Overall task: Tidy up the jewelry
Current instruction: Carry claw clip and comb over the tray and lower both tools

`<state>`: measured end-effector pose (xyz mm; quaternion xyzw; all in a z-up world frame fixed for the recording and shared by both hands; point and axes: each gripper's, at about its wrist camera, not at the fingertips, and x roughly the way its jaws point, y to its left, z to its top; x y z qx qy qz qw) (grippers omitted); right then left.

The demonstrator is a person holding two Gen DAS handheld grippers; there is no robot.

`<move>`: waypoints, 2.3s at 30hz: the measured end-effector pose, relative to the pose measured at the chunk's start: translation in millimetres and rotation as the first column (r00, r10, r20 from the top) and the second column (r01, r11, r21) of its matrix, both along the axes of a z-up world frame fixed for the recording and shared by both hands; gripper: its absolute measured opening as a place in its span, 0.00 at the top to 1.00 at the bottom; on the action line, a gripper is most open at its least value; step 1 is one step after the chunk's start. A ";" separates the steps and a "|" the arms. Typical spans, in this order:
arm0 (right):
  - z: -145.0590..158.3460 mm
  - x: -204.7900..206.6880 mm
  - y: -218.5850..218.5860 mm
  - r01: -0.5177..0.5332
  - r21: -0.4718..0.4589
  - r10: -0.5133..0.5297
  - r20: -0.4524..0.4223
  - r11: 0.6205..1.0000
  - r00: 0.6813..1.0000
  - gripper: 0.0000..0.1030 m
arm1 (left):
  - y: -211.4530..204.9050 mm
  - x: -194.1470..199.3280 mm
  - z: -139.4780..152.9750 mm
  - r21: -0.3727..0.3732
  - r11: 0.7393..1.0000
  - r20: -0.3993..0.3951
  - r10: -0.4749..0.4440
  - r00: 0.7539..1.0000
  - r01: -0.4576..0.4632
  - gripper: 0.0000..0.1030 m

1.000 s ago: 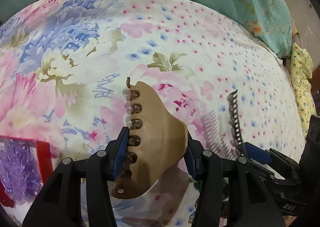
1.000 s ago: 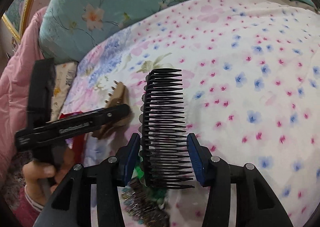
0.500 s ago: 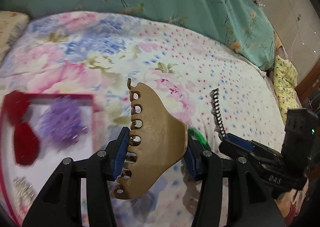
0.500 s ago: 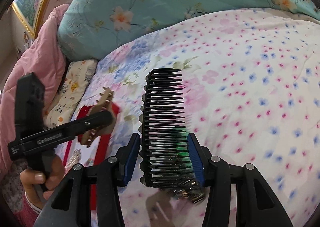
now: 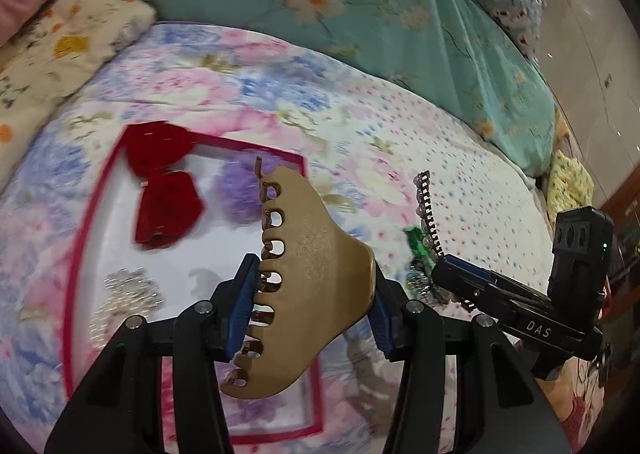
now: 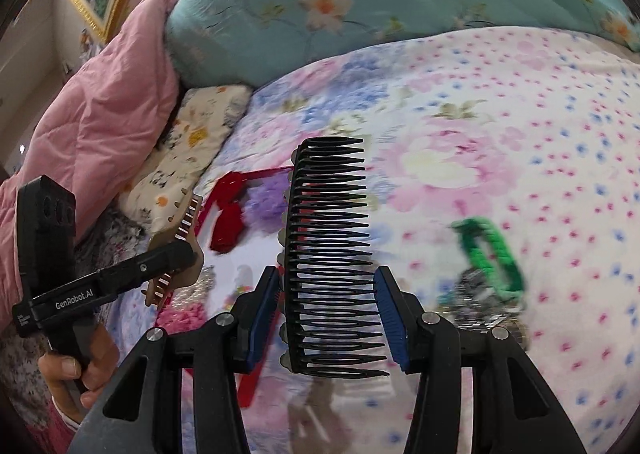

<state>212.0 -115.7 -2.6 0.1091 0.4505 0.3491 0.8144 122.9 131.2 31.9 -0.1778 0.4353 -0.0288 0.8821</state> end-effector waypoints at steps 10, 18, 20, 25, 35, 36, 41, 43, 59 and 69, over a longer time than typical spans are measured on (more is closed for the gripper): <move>7.5 -21.4 49.1 -0.071 -0.012 0.071 0.012 0.997 0.997 0.52 | 37.8 -24.6 -1.6 -0.012 0.999 0.007 0.052 0.999 -0.052 0.52; 13.3 -31.8 72.2 -0.097 -0.022 0.097 0.023 0.995 0.995 0.52 | 53.0 -36.7 -2.6 -0.018 0.998 0.011 0.068 0.998 -0.068 0.52; 13.2 -33.3 76.5 -0.101 -0.025 0.101 0.024 0.995 0.995 0.52 | 55.3 -39.4 -2.6 -0.017 0.997 0.011 0.071 0.997 -0.071 0.52; 11.1 -35.8 88.4 -0.112 -0.028 0.112 0.018 0.993 0.994 0.52 | 62.5 -41.5 -4.0 -0.015 0.996 0.009 0.082 0.997 -0.082 0.52; 1.1 -29.0 116.7 -0.112 -0.064 0.114 0.023 0.992 0.993 0.52 | 82.8 -27.7 -13.3 -0.003 0.995 0.009 0.103 0.995 -0.103 0.52; -0.6 -27.6 119.3 -0.108 -0.066 0.110 0.027 0.992 0.994 0.52 | 84.6 -24.9 -15.6 0.004 0.995 0.010 0.103 0.995 -0.103 0.52; -15.7 -18.1 133.7 -0.099 -0.092 0.101 0.016 0.991 0.995 0.52 | 93.3 -7.1 -32.1 0.020 0.994 -0.011 0.105 0.994 -0.105 0.52; -23.2 -14.1 141.3 -0.103 -0.107 0.105 0.010 0.989 0.994 0.52 | 96.1 -0.2 -38.6 0.029 0.994 -0.023 0.104 0.994 -0.104 0.52; -52.9 9.2 170.6 -0.119 -0.187 0.125 0.020 0.975 0.992 0.52 | 98.9 38.3 -74.6 0.113 0.990 -0.055 0.088 0.995 -0.081 0.52; -53.1 11.4 178.4 -0.150 -0.242 0.164 0.039 0.959 0.986 0.52 | 100.1 44.4 -84.6 0.099 0.992 -0.111 0.089 0.990 -0.078 0.52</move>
